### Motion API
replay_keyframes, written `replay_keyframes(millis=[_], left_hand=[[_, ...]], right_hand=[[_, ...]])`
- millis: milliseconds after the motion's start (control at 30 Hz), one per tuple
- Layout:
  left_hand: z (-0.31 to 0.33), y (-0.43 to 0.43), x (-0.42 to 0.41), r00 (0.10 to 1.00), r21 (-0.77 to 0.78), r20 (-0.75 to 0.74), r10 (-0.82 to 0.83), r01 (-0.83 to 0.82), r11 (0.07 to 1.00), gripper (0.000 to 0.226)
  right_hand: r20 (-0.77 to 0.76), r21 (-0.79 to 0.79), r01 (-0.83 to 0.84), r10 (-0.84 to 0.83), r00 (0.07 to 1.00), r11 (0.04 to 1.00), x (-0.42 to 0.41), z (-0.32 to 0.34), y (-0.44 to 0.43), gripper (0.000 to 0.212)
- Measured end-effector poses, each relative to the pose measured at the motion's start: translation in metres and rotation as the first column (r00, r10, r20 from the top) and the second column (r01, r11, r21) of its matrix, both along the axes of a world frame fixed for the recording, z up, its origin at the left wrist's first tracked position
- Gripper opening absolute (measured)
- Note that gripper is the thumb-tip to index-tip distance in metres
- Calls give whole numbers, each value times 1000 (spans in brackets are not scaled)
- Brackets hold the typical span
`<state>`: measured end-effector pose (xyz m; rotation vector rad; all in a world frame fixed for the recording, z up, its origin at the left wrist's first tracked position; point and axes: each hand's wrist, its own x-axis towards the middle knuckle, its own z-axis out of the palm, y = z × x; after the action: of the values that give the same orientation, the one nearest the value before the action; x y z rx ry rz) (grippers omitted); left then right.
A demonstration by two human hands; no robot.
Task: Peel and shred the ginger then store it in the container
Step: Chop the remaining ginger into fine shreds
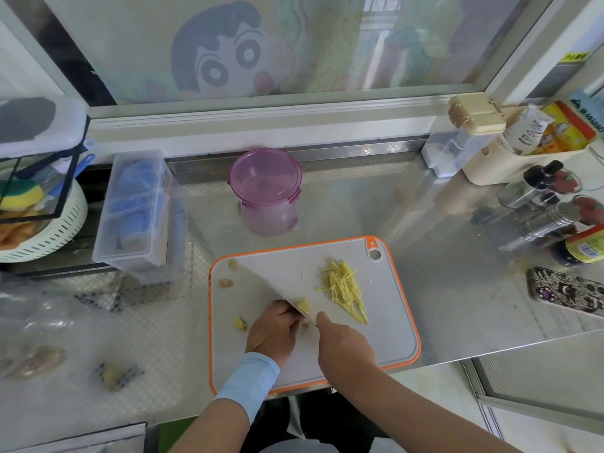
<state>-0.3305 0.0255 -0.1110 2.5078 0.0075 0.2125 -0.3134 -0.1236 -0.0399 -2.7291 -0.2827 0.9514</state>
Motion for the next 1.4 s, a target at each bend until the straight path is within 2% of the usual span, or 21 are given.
replay_keyframes(millis=[367,533,767,1067,1400], left_hand=[[-1,-3,-1,998,-33,-39,57,-58,998,20],[0,-2,0,1000,6,-18,16,-16,1000,24],[-3,-4,-1,997,-42,-43,60,-61,997,20],[-5,-2,0,999,22,-25,21,-21,1000,23],[-6,-5,-1,997,-9,-35,63,-63,998,20]], right_hand=[[21,24,-27,26,999,999,8,-5,8,33],[16,9,-27,27,1000,1000,0,0,-4,34],[23,27,-37,37,999,999,8,-4,6,32],[-13,20,-34,34,999,999,1,6,-5,30],[7,58,-37,37,999,998,9,-2,8,28]])
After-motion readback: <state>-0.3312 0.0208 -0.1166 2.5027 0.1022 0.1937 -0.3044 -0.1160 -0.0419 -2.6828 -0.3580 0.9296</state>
